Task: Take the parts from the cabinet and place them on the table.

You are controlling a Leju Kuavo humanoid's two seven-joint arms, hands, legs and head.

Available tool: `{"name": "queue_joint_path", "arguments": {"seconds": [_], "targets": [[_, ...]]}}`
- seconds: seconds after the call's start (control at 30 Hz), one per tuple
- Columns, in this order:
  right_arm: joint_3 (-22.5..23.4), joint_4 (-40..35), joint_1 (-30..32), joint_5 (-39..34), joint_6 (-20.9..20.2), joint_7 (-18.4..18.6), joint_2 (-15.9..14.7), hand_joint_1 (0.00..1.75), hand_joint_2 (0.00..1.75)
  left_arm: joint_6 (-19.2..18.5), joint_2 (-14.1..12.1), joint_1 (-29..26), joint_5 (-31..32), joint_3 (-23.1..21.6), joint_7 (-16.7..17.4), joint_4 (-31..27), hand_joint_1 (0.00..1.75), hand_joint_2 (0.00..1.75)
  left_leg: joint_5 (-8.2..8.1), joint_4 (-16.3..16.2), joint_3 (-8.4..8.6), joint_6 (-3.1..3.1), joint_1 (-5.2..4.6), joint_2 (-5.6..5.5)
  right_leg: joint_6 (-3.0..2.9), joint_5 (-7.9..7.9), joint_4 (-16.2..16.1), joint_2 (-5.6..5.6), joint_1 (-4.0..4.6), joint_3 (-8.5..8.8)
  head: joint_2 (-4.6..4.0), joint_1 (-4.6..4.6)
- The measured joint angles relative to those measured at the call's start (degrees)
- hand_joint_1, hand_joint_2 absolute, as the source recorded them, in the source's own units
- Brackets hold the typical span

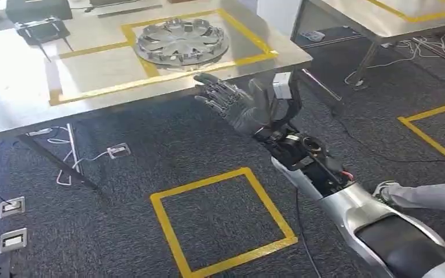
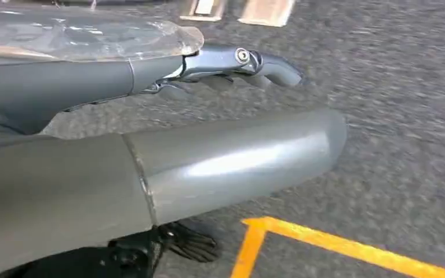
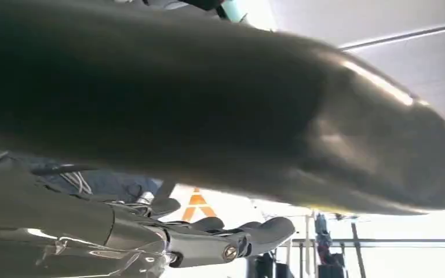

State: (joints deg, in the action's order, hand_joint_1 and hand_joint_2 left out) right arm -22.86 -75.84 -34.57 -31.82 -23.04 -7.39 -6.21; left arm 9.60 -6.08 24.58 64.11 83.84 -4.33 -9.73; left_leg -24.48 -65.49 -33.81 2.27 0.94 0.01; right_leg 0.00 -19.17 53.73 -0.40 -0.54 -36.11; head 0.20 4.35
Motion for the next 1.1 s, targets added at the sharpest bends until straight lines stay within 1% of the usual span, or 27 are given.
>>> {"name": "queue_joint_path", "arguments": {"seconds": [0.03,0.07,0.1,0.17,0.2,0.27,0.33,0.37,0.4,0.43,0.47,0.5,0.53,0.57,0.6,0.67,0.7,0.73,0.77,0.83,0.87,0.9,0.93,1.0,1.03,1.07,1.1], "targets": [[0.0,0.0,0.0,-0.1,-0.1,0.0,0.0,0.00,0.00,0.0,0.0,0.1,-0.1,0.0,0.0,0.0,0.00,0.00,-1.51,4.4,3.63,-0.11,-0.03,-0.02,0.30,0.36,0.1,0.01,0.10,-0.46,0.00,-0.02],[0.1,0.0,-0.2,-0.2,-0.2,-0.1,0.0,0.00,0.00,0.0,-0.1,0.3,-0.2,0.1,0.0,0.0,0.00,0.00,-4.14,11.9,7.92,-0.52,-0.43,-0.13,0.65,0.78,0.5,-0.13,0.22,-0.79,0.00,0.02],[0.3,0.0,-0.2,-0.2,-0.3,-0.2,0.0,0.00,0.00,-0.2,-0.2,0.3,-0.2,0.2,0.0,0.0,0.00,0.00,-4.45,12.4,8.16,-1.19,-0.49,-0.09,0.90,1.58,0.1,-0.18,0.13,-0.67,0.00,0.17],[0.2,0.2,-0.5,-0.2,-0.8,-0.5,0.1,0.00,0.00,-0.2,-0.3,0.4,-0.3,0.5,0.0,0.0,0.00,0.00,-3.28,12.0,7.05,-1.63,-0.92,-0.29,1.61,3.18,-0.6,-0.23,-0.18,-0.80,0.00,0.02],[0.2,0.6,-0.5,-0.1,-0.9,-0.6,0.1,0.00,0.00,-0.2,-0.3,0.2,-0.3,0.6,0.0,0.0,0.00,0.00,-2.37,12.3,6.47,-2.51,-0.15,0.03,2.03,2.60,-0.3,0.07,-0.11,-1.54,-0.02,0.13],[0.2,1.0,-0.4,0.0,-0.9,-0.9,0.1,0.00,0.00,-0.2,-0.3,0.1,-0.3,0.6,0.0,0.0,0.00,0.00,-1.08,12.3,4.92,-3.39,-0.36,0.22,2.24,-4.65,5.0,0.21,-0.18,-3.06,0.00,0.46],[0.2,1.1,-0.5,0.1,-1.0,-1.1,0.1,0.00,0.00,-0.2,-0.3,0.1,-0.3,0.6,0.0,0.0,0.00,0.00,0.38,12.2,3.10,-3.52,-0.54,0.20,2.37,-11.62,15.1,0.23,-0.13,-4.88,0.00,0.54],[0.2,1.3,-0.4,0.2,-1.0,-1.1,0.1,0.00,0.00,-0.2,-0.2,0.1,-0.3,0.6,0.0,0.0,0.00,0.00,1.18,12.1,2.09,-3.55,-0.61,0.19,2.36,-12.48,19.2,0.23,-0.08,-5.05,0.00,0.63],[0.3,1.5,-0.4,0.1,-1.0,-1.1,0.1,0.00,0.00,-0.2,-0.3,0.0,-0.4,0.6,0.0,0.0,0.00,0.00,1.84,12.0,1.14,-3.49,-0.66,0.18,2.24,-11.14,20.7,0.24,-0.05,-4.53,0.00,0.74],[0.3,1.6,-0.4,0.1,-1.0,-1.1,0.1,0.00,0.00,-0.2,-0.3,-0.1,-0.5,0.6,0.0,0.0,0.00,0.00,2.54,11.9,0.11,-3.35,-0.74,0.18,2.03,-8.43,19.9,0.25,-0.02,-2.92,0.00,0.83],[0.3,1.7,-0.4,0.0,-1.0,-1.1,0.1,0.00,0.00,-0.2,-0.4,-0.2,-0.5,0.6,0.0,0.0,0.00,0.00,3.16,11.8,-0.80,-3.21,-0.83,0.17,1.71,-5.96,16.8,0.25,0.03,-0.20,0.00,0.96],[0.3,1.8,-0.4,0.0,-1.0,-1.1,0.1,0.00,0.00,-0.2,-0.4,-0.2,-0.5,0.6,0.0,0.0,0.00,0.00,3.63,11.7,-1.36,-3.10,-0.93,0.17,1.33,-4.96,13.2,0.31,0.16,2.61,0.00,1.05],[0.3,1.8,-0.5,0.0,-1.0,-1.2,0.1,0.00,0.00,-0.1,-0.4,-0.3,-0.5,0.6,0.0,0.0,0.00,0.00,4.10,11.6,-1.87,-2.94,-0.94,0.19,0.52,-6.91,6.3,0.39,0.47,7.16,0.00,1.16],[0.4,1.8,-0.6,0.0,-1.1,-1.2,0.1,0.00,0.00,0.0,-0.4,-0.2,-0.5,0.6,0.0,0.0,0.00,0.00,4.54,11.5,-2.15,-2.56,-1.15,0.17,0.22,-9.15,0.9,0.33,0.61,10.72,0.00,1.14],[0.4,1.8,-0.8,0.0,-1.1,-1.4,0.1,0.00,0.00,0.1,-0.5,-0.3,-0.5,0.6,-0.1,0.0,0.00,0.00,4.90,11.6,-2.21,-2.26,-1.06,0.24,0.45,-9.94,-1.2,0.17,0.65,11.45,0.00,1.05],[0.4,1.9,-1.2,0.0,-1.3,-1.6,0.1,0.00,0.00,0.2,-0.5,-0.3,-0.5,0.6,-0.2,0.0,0.00,0.00,6.09,12.1,-2.30,-1.49,-0.72,0.33,0.04,-9.15,-0.8,0.19,1.08,10.64,0.00,0.98],[0.4,2.1,-1.1,0.0,-1.3,-1.7,0.1,0.00,0.00,0.3,-0.6,-0.3,-0.5,0.6,-0.3,0.0,0.00,0.00,6.36,12.0,-2.38,-1.12,-1.06,0.04,-0.30,-8.21,-1.6,0.01,0.50,9.48,0.00,0.83],[0.3,2.3,-1.2,0.1,-1.4,-1.8,0.3,0.00,0.00,0.3,-0.6,-0.4,-0.5,0.6,-0.4,0.0,0.00,0.00,4.32,10.7,-3.46,-0.89,-0.83,-0.26,-0.64,-7.51,-1.6,-0.31,0.34,9.84,0.00,0.68],[0.4,2.3,-1.3,0.2,-1.4,-2.0,0.3,0.00,0.00,0.4,-0.7,-0.5,-0.5,0.6,-0.4,0.0,0.00,0.00,0.83,7.6,-4.76,-0.72,-0.85,-0.29,-1.00,-7.03,-1.7,-0.21,0.32,8.93,0.00,0.26],[0.4,2.4,-1.2,0.2,-1.5,-2.1,0.3,0.00,0.00,0.7,-0.9,-0.5,-0.5,0.6,-0.4,0.0,0.00,0.00,-5.50,-1.8,-7.91,-0.17,-0.55,-0.23,-1.12,-5.70,-1.6,-0.06,0.34,7.35,-0.02,-0.04],[0.4,2.5,-1.2,0.2,-1.5,-2.2,0.3,0.00,0.00,0.7,-0.8,-0.5,-0.5,0.6,-0.4,0.0,0.00,0.00,-6.48,-6.0,-9.17,0.01,-0.51,-0.22,-1.10,-5.21,-1.5,-0.05,0.34,6.63,-0.02,-0.13],[0.3,2.6,-1.1,0.2,-1.5,-2.1,0.3,0.00,0.00,0.7,-0.7,-0.6,-0.5,0.6,-0.5,0.0,0.00,0.00,-5.54,-8.4,-9.50,0.14,-0.39,-0.22,-0.99,-4.73,-1.4,-0.06,0.34,5.92,0.00,-0.26],[0.3,2.8,-1.0,0.2,-1.5,-2.1,0.3,0.00,0.00,0.7,-0.7,-0.6,-0.5,0.6,-0.4,0.0,0.00,0.00,-3.50,-7.5,-8.40,0.18,-0.28,-0.20,-0.85,-4.31,-1.4,-0.06,0.34,5.37,-0.02,-0.28],[0.4,3.0,-1.0,0.2,-1.5,-2.1,0.3,0.00,0.00,0.7,-0.7,-0.7,-0.5,0.6,-0.5,0.0,0.00,0.00,0.30,1.3,-2.24,0.06,-0.14,-0.18,-0.50,-3.84,-1.2,-0.04,0.32,4.77,-0.02,-0.26],[0.4,3.0,-1.0,0.2,-1.5,-2.2,0.3,0.00,0.00,0.7,-0.8,-0.6,-0.5,0.6,-0.5,0.0,0.00,0.00,0.81,7.6,1.83,-0.10,-0.08,-0.13,-0.31,-3.72,-0.9,-0.07,0.33,4.70,0.00,-0.28],[0.4,3.0,-1.1,0.2,-1.5,-2.2,0.3,0.00,0.00,0.7,-0.9,-0.5,-0.5,0.6,-0.5,0.0,0.00,0.00,-0.84,11.5,4.33,-0.45,-0.42,-0.22,-0.07,-3.64,-0.7,-0.09,0.63,4.25,0.00,-0.33],[0.4,3.0,-1.1,0.2,-1.5,-2.2,0.3,0.00,0.00,0.7,-0.9,-0.5,-0.5,0.6,-0.5,0.0,0.00,0.00,-0.76,11.9,4.27,-1.02,-0.49,-0.41,0.34,-3.34,-0.7,-0.13,0.64,4.25,0.00,-0.04]]}}
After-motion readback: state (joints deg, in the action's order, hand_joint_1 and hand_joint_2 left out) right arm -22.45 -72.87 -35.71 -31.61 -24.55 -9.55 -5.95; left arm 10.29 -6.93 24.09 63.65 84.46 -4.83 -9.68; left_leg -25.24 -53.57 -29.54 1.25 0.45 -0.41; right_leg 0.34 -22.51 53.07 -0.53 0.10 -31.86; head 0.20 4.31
